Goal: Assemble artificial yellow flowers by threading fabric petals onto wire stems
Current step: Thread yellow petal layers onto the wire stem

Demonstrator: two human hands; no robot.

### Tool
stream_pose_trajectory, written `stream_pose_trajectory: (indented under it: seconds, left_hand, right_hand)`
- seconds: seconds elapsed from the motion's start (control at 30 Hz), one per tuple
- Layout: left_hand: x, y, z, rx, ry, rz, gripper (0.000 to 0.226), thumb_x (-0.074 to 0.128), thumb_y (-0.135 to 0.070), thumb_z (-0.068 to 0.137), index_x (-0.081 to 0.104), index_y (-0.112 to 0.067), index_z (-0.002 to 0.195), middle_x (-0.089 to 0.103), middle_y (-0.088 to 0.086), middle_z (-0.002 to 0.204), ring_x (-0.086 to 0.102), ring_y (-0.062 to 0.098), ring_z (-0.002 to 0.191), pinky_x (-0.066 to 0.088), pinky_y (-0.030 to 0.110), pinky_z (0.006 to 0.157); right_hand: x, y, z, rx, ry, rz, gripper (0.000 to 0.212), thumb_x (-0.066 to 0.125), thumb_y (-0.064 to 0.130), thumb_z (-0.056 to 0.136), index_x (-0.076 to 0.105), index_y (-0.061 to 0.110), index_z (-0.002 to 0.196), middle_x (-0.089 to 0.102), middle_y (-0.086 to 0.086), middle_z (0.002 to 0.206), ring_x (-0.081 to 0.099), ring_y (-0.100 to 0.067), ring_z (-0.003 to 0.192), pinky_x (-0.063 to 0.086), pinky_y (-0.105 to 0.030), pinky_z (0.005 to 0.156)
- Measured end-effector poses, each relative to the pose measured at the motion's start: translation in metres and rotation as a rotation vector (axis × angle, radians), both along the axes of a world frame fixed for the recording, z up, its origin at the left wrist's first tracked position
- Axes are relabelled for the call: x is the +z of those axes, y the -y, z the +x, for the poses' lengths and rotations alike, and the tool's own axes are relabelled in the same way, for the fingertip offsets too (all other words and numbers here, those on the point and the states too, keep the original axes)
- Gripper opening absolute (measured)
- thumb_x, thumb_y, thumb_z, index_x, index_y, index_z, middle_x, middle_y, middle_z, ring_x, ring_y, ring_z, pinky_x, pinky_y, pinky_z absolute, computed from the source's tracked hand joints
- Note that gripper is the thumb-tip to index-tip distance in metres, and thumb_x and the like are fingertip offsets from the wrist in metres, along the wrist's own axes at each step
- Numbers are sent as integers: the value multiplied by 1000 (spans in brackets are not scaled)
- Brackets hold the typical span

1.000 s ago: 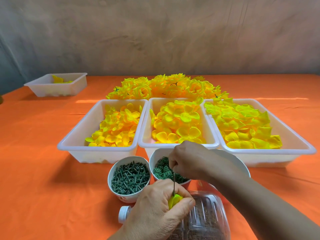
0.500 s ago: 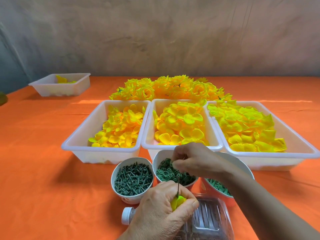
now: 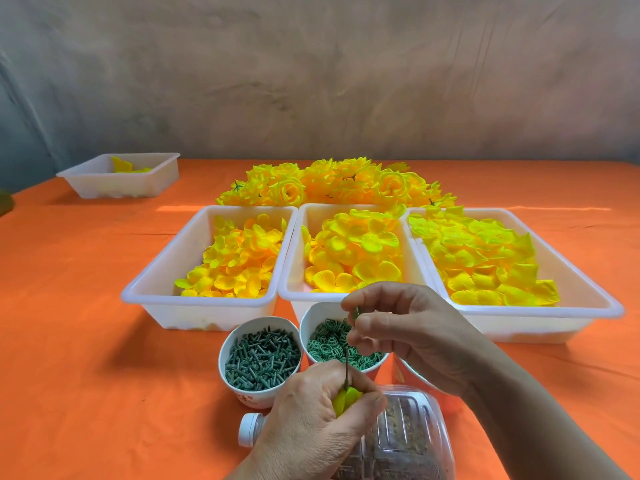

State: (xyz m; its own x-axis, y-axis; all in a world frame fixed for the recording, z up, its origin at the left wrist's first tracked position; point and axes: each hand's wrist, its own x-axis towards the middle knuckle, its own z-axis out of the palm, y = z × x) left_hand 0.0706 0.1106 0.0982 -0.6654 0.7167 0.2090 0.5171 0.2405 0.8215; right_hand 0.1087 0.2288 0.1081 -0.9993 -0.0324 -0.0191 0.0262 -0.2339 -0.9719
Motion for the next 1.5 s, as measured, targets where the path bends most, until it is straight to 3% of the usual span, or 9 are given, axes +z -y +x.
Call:
stream_pose_trajectory:
  seconds: [0.03, 0.07, 0.17, 0.27, 0.37, 0.63, 0.8, 1.33, 1.5]
  left_hand:
    - [-17, 42, 11, 69, -76, -95, 22, 64, -63, 66, 70, -44, 77, 66, -19, 78, 59, -3, 66, 46, 15, 64]
    - [-39, 44, 16, 152, 94, -37, 22, 64, -62, 66, 70, -44, 77, 66, -19, 80, 60, -3, 68, 46, 15, 64]
    - [-58, 51, 16, 146, 76, 62, 23, 63, -60, 66, 71, -41, 75, 67, -18, 85, 60, -4, 72, 46, 15, 65]
    - [-54, 47, 17, 149, 85, 68, 19, 68, -55, 71, 72, -38, 78, 70, -16, 92, 63, -4, 93, 50, 17, 76]
    - [-55, 51, 16, 152, 71, 85, 9, 75, -44, 80, 73, -35, 78, 68, -11, 83, 63, 1, 77, 50, 20, 69]
    - [-54, 51, 17, 160, 114, 95, 24, 65, -58, 70, 71, -36, 75, 64, -9, 74, 58, 1, 66, 48, 23, 67]
    - [-53, 49, 19, 160, 86, 112, 18, 63, -56, 70, 69, -39, 70, 64, -9, 72, 57, 1, 65, 48, 23, 67]
    - [-60, 51, 14, 155, 36, 98, 25, 61, -60, 76, 67, -35, 73, 63, -8, 73, 57, 1, 64, 48, 25, 62]
    - [-62, 50, 15, 173, 15, 110, 21, 63, -56, 77, 70, -37, 81, 63, -13, 72, 57, -2, 66, 43, 16, 63]
  right_hand:
    - [2, 1, 3, 11, -7, 19, 21, 67, 7, 72, 77, 10, 90, 67, -11, 75, 66, -19, 68, 52, -23, 61]
    - [4, 2, 6, 25, -15, 46, 23, 65, 9, 74, 78, 11, 93, 68, -11, 75, 66, -18, 69, 52, -22, 62]
    - [9, 6, 13, 56, -55, 143, 27, 61, 12, 78, 77, 15, 100, 67, -12, 75, 63, -17, 69, 51, -22, 64]
    - [11, 10, 16, 42, -96, 141, 23, 64, 5, 74, 71, 16, 92, 63, -4, 76, 60, -19, 67, 48, -24, 60]
    - [13, 9, 18, 15, -83, 99, 23, 68, 1, 67, 72, 18, 82, 62, -5, 73, 55, -18, 63, 47, -23, 58]
    - [14, 13, 23, 40, -75, 140, 22, 69, -2, 68, 76, 12, 82, 69, -8, 74, 60, -13, 60, 50, -20, 60]
    - [16, 15, 24, 84, -78, 164, 23, 68, 0, 72, 78, 13, 89, 72, 1, 77, 63, -3, 63, 49, -15, 61]
    - [11, 18, 29, 105, -93, 125, 20, 71, 9, 74, 78, 22, 87, 70, 1, 72, 61, -10, 65, 51, -21, 67]
    - [7, 21, 29, 77, -116, 71, 39, 70, -1, 69, 75, 26, 96, 71, 1, 85, 64, -9, 73, 52, -19, 68]
